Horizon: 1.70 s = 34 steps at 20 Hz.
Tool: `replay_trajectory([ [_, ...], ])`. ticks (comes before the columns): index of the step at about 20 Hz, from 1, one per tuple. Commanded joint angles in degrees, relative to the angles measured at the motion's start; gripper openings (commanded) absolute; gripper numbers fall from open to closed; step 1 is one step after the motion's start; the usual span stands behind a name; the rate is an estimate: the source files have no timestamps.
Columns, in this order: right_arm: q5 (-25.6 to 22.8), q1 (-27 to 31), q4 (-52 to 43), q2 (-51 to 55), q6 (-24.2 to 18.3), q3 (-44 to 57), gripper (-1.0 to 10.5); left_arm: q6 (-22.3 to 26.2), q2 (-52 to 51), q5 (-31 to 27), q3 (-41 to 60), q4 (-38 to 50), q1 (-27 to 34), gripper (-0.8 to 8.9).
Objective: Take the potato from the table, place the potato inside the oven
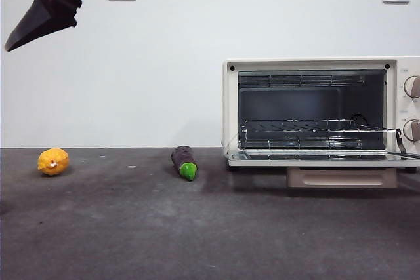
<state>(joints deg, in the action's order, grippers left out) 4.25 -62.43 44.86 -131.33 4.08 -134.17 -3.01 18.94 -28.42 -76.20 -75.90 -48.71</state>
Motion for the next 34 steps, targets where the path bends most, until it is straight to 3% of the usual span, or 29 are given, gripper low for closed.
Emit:
replay_trajectory([
  [1, -0.83, -0.17, -0.83, -3.06, -2.93, -0.15, 8.4, 0.68, -0.48, -1.79, -0.04, 0.22, -0.11, -0.07],
  [14, 0.55, -2.08, -1.70, -13.84, -4.33, -0.13, 8.5, 0.63, -0.48, -3.13, -0.04, 0.24, -0.92, -0.07],
  [24, -1.79, -2.82, -1.53, -17.70, -4.07, -0.13, 8.4, 0.68, -0.48, -3.10, -0.04, 0.22, -1.16, -0.07],
  [25, -2.10, -2.82, -1.01, -17.73, -4.04, -0.13, 7.8, 0.68, -0.48, -3.10, -0.04, 0.22, -1.18, -0.07],
  [28, -2.62, -3.19, -0.13, -17.73, -3.78, -0.13, 4.5, 1.07, -0.48, -3.10, -0.04, 0.22, -1.18, -0.07],
  [30, -2.45, -3.19, 0.20, -17.73, -2.27, -0.13, 3.1, 1.57, -0.48, -3.10, -0.04, 0.22, -1.18, -0.07],
  [32, -0.07, -3.19, 0.55, -17.66, -0.87, -0.15, 1.5, 1.55, -0.48, -3.10, -0.04, 0.22, -1.18, -0.07],
  [34, 3.34, -3.13, 0.90, -17.20, -0.39, -0.70, 1.5, 1.55, -0.48, -3.10, -0.04, 0.22, -1.18, -0.07],
])
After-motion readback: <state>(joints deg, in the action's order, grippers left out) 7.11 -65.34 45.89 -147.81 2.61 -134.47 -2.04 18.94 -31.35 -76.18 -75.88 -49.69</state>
